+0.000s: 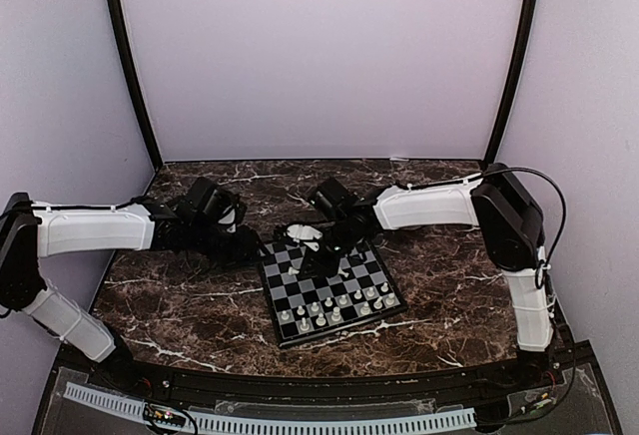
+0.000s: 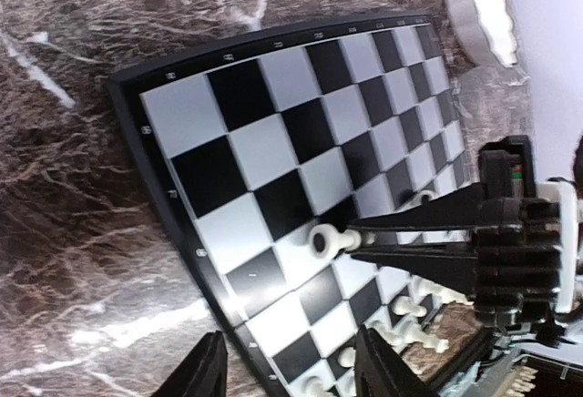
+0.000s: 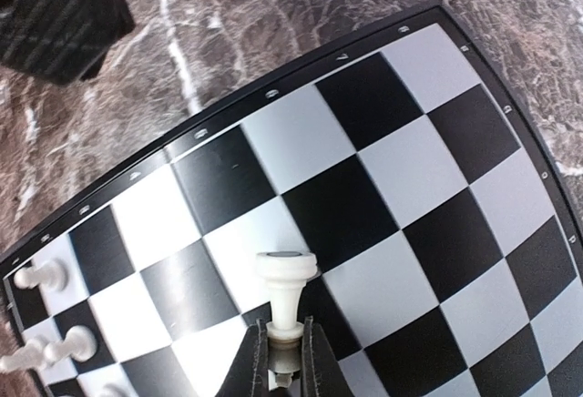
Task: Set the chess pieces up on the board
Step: Pick up the king from the chessboard, then pass from the right arm to the left
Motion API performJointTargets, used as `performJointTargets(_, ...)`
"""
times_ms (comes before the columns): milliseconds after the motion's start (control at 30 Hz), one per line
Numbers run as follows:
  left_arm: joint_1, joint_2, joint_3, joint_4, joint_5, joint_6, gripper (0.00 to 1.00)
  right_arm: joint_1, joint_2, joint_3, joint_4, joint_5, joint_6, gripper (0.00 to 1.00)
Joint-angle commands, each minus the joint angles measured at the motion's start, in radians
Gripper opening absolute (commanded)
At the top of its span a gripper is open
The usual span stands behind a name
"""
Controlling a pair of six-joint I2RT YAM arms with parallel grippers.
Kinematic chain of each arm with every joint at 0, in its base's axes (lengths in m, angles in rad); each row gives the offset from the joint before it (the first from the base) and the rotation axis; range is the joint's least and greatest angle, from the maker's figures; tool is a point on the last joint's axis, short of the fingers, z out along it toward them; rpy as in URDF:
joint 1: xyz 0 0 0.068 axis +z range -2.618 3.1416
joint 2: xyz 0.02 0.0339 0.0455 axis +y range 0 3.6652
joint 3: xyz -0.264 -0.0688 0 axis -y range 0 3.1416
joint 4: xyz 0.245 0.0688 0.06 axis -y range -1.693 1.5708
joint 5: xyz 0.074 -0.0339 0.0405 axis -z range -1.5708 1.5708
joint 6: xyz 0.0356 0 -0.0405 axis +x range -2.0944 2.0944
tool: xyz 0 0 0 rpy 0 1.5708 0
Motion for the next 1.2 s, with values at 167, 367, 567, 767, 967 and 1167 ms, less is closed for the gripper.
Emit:
performJointTargets(167, -0.004, -0.112, -0.106, 0.299, 0.141, -0.151, 0.50, -0.062, -0.113, 0.129, -0.269, -0.167, -0.072, 0.00)
performJointTargets(367, -0.019, -0.072, -0.080, 0.364, 0.183, -0.207, 0.50, -0.065, -0.196, 0.078, -0.273, -0.204, -0.064, 0.00)
performJointTargets(567, -0.062, 0.026, -0.002, 0.371, 0.238, -0.208, 0.49, -0.066, -0.230, 0.062, -0.275, -0.218, -0.065, 0.00)
performJointTargets(767, -0.083, 0.074, 0.012, 0.421, 0.264, -0.235, 0.45, -0.066, -0.244, 0.053, -0.269, -0.205, -0.064, 0.00)
performJointTargets(967, -0.084, 0.069, -0.005, 0.465, 0.249, -0.261, 0.44, -0.067, -0.254, 0.032, -0.267, -0.206, -0.059, 0.00)
performJointTargets(1167, -0.084, 0.103, -0.017, 0.556, 0.316, -0.310, 0.43, -0.068, -0.253, 0.044, -0.266, -0.222, -0.059, 0.00)
